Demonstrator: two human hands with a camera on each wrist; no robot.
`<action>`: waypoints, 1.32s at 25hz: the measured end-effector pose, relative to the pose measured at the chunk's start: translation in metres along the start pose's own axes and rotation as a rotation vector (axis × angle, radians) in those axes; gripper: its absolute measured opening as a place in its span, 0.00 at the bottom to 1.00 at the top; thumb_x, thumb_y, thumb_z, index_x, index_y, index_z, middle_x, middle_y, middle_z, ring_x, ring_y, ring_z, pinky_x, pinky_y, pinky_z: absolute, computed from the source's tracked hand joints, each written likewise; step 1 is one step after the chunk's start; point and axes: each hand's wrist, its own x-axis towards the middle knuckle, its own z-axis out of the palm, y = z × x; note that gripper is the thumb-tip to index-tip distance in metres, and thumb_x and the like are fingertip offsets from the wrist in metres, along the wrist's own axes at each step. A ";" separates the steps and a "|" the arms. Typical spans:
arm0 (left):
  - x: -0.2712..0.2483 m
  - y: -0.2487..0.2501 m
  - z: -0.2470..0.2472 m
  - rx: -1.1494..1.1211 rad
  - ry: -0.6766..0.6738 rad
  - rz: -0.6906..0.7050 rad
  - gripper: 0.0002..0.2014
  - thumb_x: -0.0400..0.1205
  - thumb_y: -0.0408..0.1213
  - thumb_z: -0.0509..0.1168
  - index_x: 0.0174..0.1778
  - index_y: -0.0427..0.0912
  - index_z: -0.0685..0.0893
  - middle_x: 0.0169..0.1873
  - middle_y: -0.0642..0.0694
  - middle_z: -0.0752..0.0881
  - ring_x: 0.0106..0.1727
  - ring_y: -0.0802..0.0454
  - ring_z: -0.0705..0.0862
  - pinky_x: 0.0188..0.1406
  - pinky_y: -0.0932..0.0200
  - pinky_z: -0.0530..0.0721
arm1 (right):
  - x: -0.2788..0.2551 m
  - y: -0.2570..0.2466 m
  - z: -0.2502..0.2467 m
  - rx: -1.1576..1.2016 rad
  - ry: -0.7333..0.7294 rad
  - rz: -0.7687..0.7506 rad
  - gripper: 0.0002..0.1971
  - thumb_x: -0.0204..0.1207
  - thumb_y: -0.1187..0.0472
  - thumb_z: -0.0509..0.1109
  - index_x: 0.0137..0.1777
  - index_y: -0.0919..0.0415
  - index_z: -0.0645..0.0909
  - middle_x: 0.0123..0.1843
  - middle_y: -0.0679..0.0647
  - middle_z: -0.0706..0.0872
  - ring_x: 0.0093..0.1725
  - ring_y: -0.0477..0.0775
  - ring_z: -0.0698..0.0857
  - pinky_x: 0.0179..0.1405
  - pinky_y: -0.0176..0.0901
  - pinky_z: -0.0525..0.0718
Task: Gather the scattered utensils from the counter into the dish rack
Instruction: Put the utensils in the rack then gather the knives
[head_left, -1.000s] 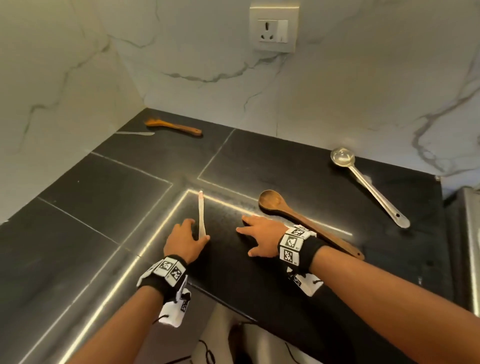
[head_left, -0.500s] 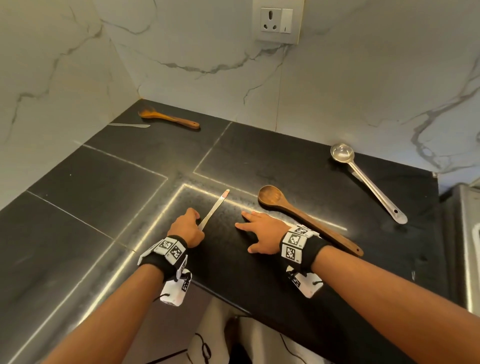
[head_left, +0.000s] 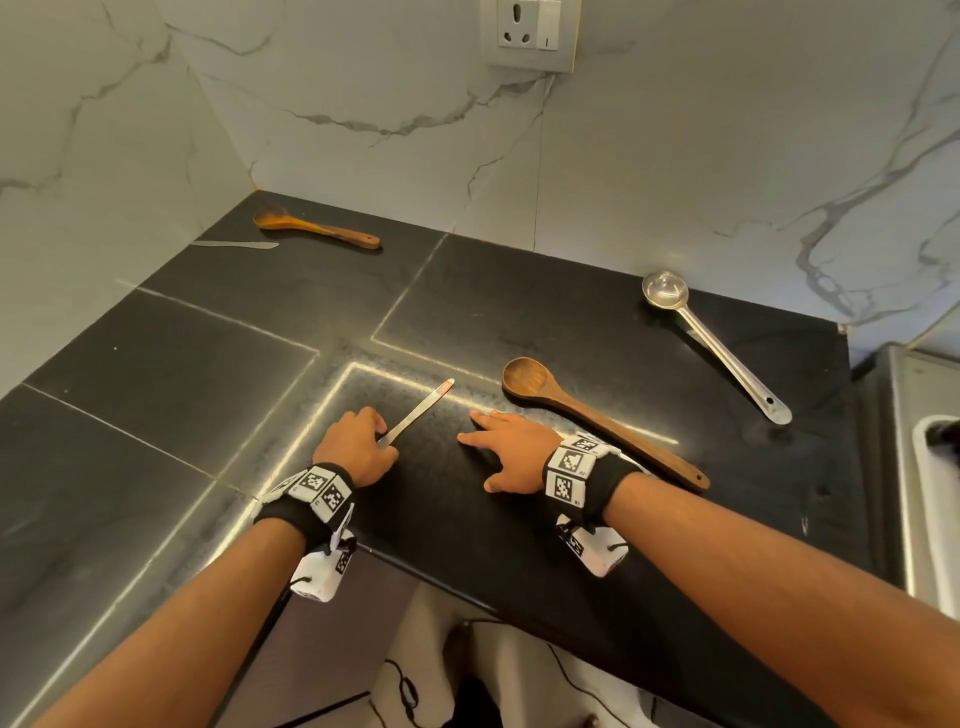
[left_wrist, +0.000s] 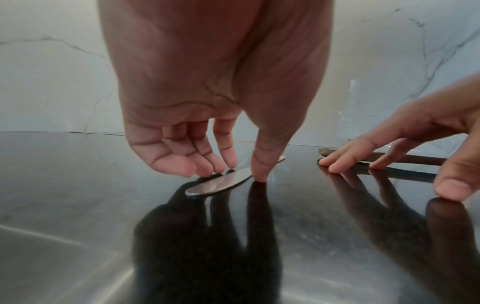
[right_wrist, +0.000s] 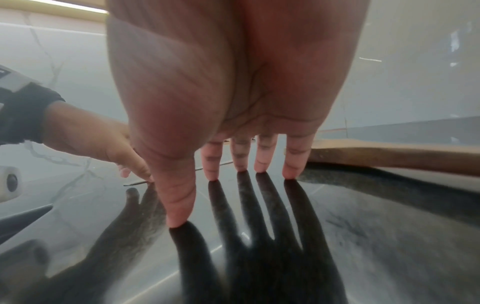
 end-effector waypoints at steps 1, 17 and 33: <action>-0.001 -0.001 0.000 -0.003 0.032 0.000 0.16 0.76 0.45 0.72 0.58 0.49 0.78 0.52 0.47 0.83 0.53 0.46 0.83 0.53 0.47 0.84 | 0.002 0.000 -0.002 -0.028 0.006 -0.001 0.39 0.77 0.48 0.73 0.86 0.46 0.60 0.89 0.54 0.55 0.86 0.62 0.59 0.82 0.60 0.64; -0.004 0.014 -0.007 0.148 -0.101 0.107 0.18 0.75 0.29 0.65 0.60 0.42 0.72 0.54 0.39 0.85 0.56 0.37 0.83 0.55 0.44 0.83 | 0.095 -0.006 -0.042 -0.065 0.196 0.005 0.22 0.74 0.51 0.75 0.68 0.45 0.81 0.64 0.51 0.78 0.60 0.57 0.80 0.50 0.52 0.85; -0.001 -0.031 -0.018 0.065 -0.078 0.178 0.19 0.80 0.43 0.69 0.65 0.47 0.75 0.57 0.45 0.81 0.57 0.44 0.81 0.56 0.48 0.82 | 0.115 -0.014 -0.057 -0.227 -0.043 -0.090 0.06 0.77 0.60 0.71 0.51 0.59 0.85 0.57 0.56 0.84 0.55 0.59 0.84 0.49 0.48 0.79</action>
